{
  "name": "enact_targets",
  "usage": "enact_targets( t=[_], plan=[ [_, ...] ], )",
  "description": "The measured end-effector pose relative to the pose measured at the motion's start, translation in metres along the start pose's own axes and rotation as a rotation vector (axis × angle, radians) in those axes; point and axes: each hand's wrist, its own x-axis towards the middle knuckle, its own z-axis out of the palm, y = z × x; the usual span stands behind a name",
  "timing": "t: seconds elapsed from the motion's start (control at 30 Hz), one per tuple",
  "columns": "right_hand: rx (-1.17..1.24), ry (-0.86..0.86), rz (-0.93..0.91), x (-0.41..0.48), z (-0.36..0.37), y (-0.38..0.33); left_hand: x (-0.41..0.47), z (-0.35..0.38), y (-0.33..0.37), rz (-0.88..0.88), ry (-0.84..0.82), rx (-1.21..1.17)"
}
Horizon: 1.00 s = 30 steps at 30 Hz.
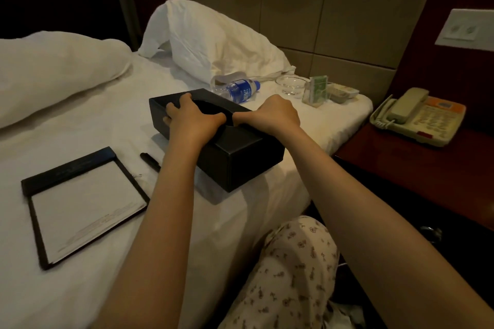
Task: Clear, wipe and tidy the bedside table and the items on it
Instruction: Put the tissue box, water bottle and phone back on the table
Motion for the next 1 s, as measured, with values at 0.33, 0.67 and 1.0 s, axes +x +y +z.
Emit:
enact_targets(
  t=[0.33,0.67,1.0],
  plan=[
    [-0.074,0.105,0.048,-0.015,-0.051,0.048,-0.030,0.037,0.034,0.132,-0.088,-0.023],
    [-0.126,0.348,0.328,-0.060,-0.113,0.130,-0.088,0.117,0.083,0.254,-0.346,-0.044],
    [0.013,0.560,0.618,-0.106,-0.167,0.201,-0.150,0.178,0.127,0.401,-0.681,-0.077]
  ],
)
